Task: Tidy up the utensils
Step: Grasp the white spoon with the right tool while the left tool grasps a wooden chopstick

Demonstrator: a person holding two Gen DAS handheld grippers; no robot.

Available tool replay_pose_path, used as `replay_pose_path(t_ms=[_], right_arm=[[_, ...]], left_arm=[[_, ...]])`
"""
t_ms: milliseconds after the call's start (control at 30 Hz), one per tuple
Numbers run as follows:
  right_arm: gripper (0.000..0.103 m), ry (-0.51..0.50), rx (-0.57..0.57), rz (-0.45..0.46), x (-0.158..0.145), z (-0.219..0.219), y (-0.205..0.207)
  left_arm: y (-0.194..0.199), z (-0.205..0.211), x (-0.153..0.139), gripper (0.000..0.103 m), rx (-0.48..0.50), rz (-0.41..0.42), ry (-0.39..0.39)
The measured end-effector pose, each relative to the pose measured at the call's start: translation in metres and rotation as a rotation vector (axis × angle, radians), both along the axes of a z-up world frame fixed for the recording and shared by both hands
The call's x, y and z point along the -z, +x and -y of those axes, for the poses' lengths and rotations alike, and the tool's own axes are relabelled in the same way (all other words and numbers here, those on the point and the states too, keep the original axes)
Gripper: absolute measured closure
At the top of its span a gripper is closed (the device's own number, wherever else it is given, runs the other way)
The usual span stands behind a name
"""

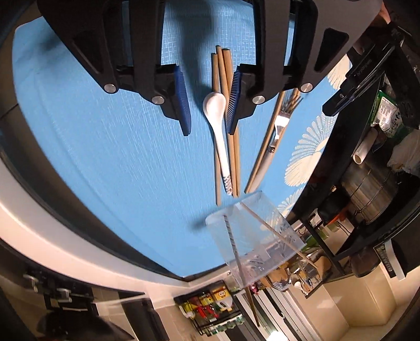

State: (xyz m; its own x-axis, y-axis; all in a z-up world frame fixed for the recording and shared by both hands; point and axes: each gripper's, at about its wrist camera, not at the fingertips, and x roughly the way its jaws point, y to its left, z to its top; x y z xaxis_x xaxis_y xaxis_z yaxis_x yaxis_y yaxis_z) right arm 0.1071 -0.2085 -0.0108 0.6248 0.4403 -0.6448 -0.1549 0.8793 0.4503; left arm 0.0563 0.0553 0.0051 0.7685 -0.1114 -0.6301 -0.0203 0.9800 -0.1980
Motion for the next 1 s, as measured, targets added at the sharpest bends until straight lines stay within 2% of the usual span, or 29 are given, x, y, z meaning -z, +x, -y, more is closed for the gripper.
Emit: replay_pose_path(t_ms=[100, 200, 400, 567, 800, 1000], right_arm=[[0.073, 0.028, 0.006, -0.039, 0.011, -0.001, 0.003], [0.073, 0.026, 0.002, -0.054, 0.016, -0.004, 0.003], [0.089, 0.012, -0.008, -0.055, 0.020, -0.012, 0.000], [0.091, -0.019, 0.006, -0.035, 0.018, -0.013, -0.002], [0.092, -0.151, 0.043, 0.092, 0.000, -0.003, -0.015], [0.092, -0.314, 0.051, 0.188, 0.001, 0.003, -0.024]], left_arm=[[0.001, 0.000, 0.008, 0.086, 0.000, -0.035, -0.038], [0.002, 0.002, 0.014, 0.086, 0.007, -0.055, -0.044], [0.002, 0.008, 0.019, 0.086, 0.015, -0.069, -0.033], [0.003, 0.011, 0.025, 0.086, 0.023, -0.097, -0.038], [0.002, 0.016, 0.029, 0.086, 0.032, -0.099, -0.012], [0.000, 0.027, 0.028, 0.090, 0.047, -0.092, 0.078]])
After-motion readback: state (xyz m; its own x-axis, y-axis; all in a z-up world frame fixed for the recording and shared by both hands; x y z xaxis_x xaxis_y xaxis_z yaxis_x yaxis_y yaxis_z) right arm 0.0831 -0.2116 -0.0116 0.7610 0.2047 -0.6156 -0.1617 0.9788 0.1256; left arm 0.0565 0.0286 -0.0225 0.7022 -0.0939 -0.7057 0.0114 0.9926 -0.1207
